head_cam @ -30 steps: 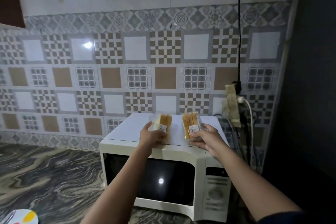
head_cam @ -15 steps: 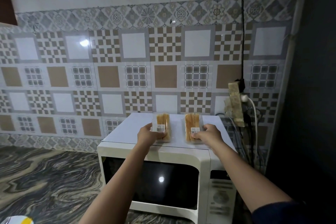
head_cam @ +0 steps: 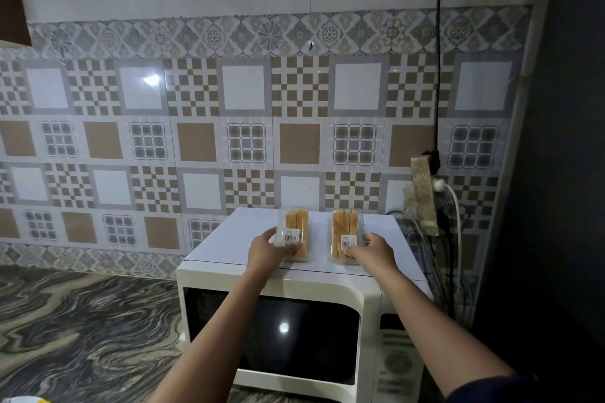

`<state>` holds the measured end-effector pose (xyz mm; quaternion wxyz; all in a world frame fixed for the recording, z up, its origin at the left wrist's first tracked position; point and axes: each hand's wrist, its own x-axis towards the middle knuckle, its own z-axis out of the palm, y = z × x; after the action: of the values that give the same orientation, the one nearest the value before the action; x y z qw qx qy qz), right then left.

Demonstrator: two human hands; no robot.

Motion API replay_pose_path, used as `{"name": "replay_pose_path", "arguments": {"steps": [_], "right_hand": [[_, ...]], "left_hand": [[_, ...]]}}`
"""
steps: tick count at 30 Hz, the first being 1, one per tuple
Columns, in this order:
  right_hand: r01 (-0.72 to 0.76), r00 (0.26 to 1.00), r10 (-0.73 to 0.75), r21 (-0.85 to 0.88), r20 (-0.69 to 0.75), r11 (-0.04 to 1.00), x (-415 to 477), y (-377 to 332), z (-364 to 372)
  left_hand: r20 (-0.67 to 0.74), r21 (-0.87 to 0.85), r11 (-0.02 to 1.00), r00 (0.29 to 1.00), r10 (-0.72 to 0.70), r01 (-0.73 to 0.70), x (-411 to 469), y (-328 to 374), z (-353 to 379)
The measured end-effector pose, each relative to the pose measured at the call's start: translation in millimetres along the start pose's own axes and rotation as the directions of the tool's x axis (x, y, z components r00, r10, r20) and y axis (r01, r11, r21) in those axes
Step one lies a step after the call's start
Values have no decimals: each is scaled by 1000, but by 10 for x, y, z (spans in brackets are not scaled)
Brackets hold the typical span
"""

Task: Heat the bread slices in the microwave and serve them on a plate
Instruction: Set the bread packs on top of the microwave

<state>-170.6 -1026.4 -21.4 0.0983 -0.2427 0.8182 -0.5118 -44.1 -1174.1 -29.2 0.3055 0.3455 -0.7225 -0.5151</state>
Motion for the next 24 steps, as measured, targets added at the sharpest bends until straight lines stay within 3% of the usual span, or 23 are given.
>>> {"name": "replay_pose_path", "arguments": {"steps": [12,18,24], "right_hand": [[-48,997,50,25,-60,999,-867,-72,-174],[-57,985,68,70,-161,996,-1821,-13,-318],[-186,954,202,89,-221,978,-2962,201,-392]], "left_hand": [[12,53,999,1000,-6,5,-580,35,-307],[68,26,997,995,72,-74,-1268,-15,-558],[158,3,992,979,127,-129,-2289,-154,-675]]}}
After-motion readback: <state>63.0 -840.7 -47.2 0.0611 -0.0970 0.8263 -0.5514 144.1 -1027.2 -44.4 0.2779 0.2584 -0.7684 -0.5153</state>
